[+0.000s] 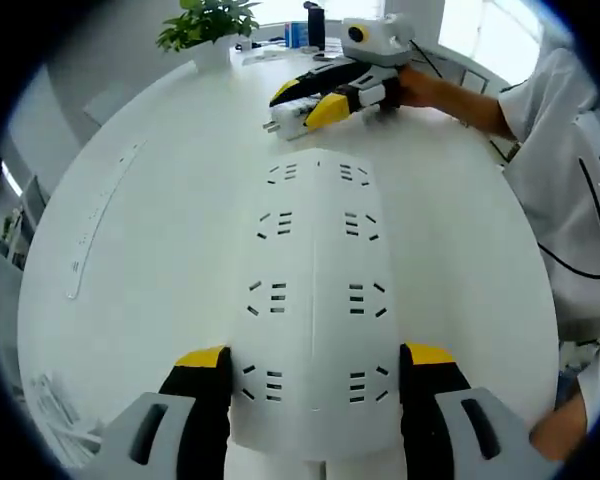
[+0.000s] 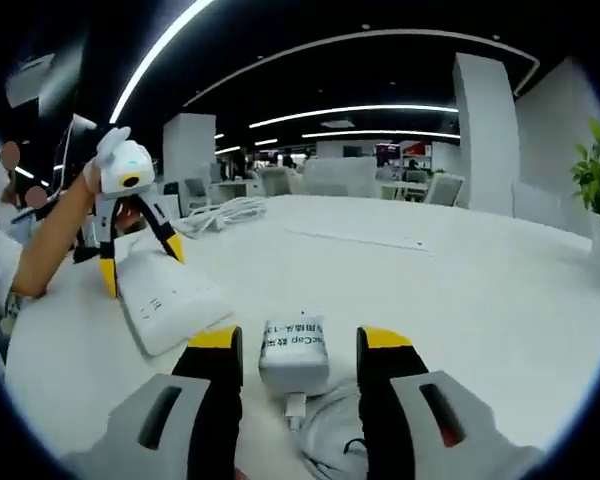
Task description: Straighten the power strip on the desk, plug the charger into it
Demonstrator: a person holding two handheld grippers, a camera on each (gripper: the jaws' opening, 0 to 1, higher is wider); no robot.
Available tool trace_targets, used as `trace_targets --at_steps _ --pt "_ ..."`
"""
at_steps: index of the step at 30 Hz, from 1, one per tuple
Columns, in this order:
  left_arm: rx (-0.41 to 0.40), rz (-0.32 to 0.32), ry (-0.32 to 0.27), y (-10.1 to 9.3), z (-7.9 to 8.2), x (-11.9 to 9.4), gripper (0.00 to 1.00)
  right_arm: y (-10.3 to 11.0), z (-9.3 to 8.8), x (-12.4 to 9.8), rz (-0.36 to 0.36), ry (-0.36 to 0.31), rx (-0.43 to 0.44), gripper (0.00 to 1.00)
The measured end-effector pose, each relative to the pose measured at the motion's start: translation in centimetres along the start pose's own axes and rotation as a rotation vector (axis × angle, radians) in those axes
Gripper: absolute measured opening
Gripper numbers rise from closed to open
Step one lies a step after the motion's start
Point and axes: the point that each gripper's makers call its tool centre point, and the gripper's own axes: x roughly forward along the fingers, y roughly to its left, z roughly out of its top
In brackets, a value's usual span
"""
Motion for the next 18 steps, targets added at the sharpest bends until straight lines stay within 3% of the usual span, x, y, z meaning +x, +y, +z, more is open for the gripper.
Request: trace_targets --at_steps 3,6,8,10,18 --pt "0.0 0.0 -0.001 0.0 0.0 0.0 0.69 -0.3 0.1 0.2 -0.057 -0.002 -0.068 0.47" --pt "0.001 -0.001 -0.002 -0.1 0.0 0.0 0.69 0.5 -0.2 0.5 -0.036 0.001 -0.091 0.36" --pt "0.001 -0.002 -0.004 -0.1 0.1 0.0 0.69 0.5 -0.6 0.5 -0.042 0.017 -0.125 0.34" --pt "0.002 -0.002 -0.006 -0.1 0.1 0.0 0.69 0.1 -0.9 0.4 -0.056 0.025 -0.124 0.27" --pt "0.004 -0.002 -0.003 -0.2 0.3 0.1 0.69 -0.1 -0.9 0.8 -0.053 0.017 -0.089 0.27"
